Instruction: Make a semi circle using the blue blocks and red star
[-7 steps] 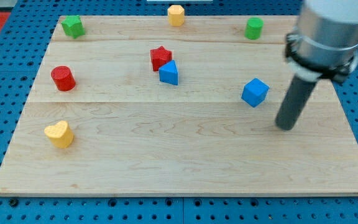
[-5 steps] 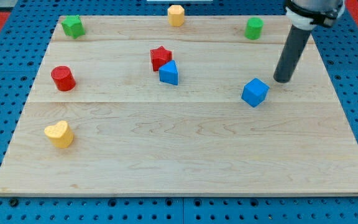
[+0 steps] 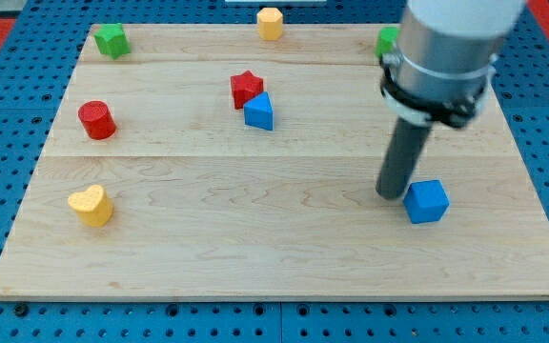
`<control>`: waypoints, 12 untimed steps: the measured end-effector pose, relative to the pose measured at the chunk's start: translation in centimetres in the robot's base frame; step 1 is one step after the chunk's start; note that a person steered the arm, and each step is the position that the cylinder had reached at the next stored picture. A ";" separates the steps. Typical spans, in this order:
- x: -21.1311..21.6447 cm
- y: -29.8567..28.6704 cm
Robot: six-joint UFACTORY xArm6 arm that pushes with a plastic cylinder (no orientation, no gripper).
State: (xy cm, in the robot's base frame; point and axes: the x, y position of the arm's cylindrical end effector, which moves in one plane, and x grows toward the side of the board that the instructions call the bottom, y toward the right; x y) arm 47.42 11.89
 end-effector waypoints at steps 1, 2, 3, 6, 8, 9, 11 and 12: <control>-5.9 0.2; -12.9 -0.9; -16.3 -8.2; -14.1 -23.4; -14.7 -23.6; -14.0 -23.6; -12.6 -24.5; -5.9 -21.1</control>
State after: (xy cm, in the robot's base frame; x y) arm 41.55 -9.22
